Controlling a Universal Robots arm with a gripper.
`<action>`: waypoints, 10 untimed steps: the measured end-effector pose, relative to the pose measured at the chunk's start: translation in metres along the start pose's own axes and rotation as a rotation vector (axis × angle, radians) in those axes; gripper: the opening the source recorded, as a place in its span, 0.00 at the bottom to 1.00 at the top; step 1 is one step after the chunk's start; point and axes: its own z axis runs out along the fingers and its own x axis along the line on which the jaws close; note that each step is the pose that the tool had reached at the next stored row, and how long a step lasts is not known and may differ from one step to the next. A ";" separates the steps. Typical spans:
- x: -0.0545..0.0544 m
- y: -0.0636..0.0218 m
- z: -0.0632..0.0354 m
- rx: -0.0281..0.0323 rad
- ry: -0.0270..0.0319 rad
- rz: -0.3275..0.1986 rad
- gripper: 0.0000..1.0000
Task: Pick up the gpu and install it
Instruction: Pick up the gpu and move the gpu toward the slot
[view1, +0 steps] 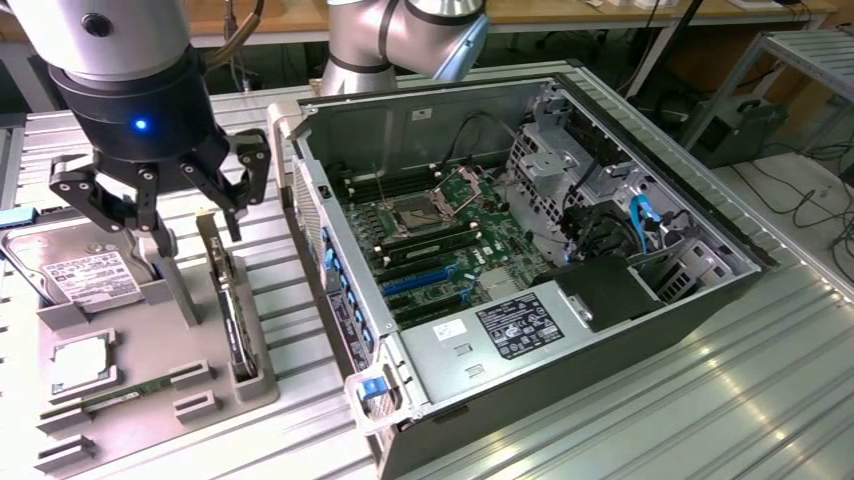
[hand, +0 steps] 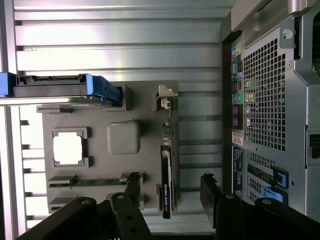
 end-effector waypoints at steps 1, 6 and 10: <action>0.000 0.0000 0.0005 0.0000 0.0000 0.000 0.60; 0.000 -0.0002 0.0041 0.0009 0.0000 0.000 0.60; 0.001 -0.0024 0.0094 0.0008 0.0001 -0.003 0.60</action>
